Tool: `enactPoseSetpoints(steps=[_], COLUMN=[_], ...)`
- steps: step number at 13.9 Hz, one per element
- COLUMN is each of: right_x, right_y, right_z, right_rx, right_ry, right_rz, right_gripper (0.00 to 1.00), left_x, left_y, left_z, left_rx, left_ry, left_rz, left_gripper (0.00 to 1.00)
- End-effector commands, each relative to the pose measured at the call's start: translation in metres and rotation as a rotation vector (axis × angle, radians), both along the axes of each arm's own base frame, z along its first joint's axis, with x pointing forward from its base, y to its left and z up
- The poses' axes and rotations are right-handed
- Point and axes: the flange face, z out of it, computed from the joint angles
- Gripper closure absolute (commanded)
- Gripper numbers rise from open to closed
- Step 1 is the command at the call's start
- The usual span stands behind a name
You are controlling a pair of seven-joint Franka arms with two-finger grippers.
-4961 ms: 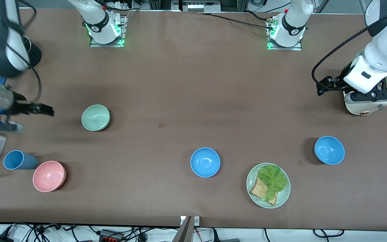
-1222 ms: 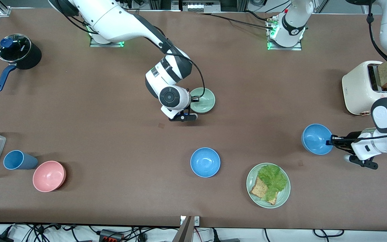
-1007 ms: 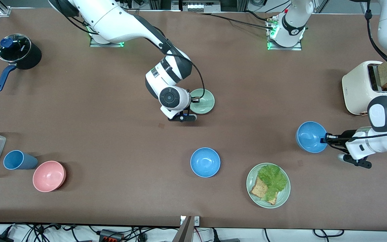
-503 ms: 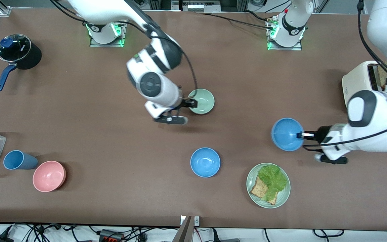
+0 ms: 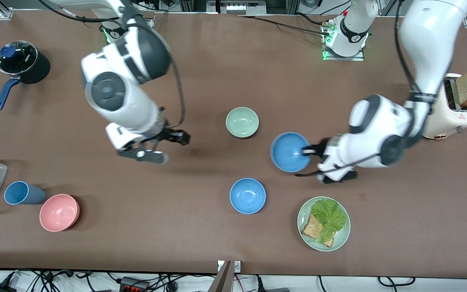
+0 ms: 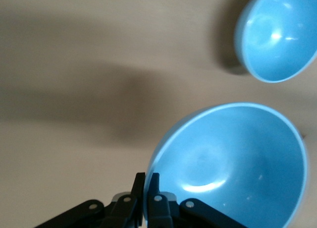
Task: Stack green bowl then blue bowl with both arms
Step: 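Set the blue bowl into the green bowl while the right gripper withdraws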
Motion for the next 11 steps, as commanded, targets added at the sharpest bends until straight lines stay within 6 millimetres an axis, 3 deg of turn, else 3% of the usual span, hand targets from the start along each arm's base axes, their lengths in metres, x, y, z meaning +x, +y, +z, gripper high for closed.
enactPoseSetpoints(steps=[1,4,6,8,11], right_x=[0.029,0.038,0.038,0.034,0.012], right_y=[-0.083,-0.168,-0.218,-0.249,-0.300], right_z=[0.025,0.052,0.067,0.083,0.116], right_rx=[0.010,0.001,-0.031,-0.049,-0.055], right_ry=[-0.010,-0.040,-0.064,-0.087,-0.107], right_rz=[-0.023,-0.008,0.014,0.049,0.064], right_gripper=[0.00,0.00,0.00,0.00,0.00], left_x=[-0.049,-0.070,-0.106,-0.126,-0.145], left_y=[-0.021,-0.056,-0.089,-0.103,-0.119], left_z=[-0.013,-0.010,-0.024,-0.037,-0.045], left_rx=[0.024,0.031,0.030,0.030,0.046], left_ry=[-0.039,-0.010,-0.059,-0.066,-0.051], left_rz=[0.071,0.104,0.104,0.095,0.069], left_gripper=[1.00,1.00,1.00,1.00,1.00])
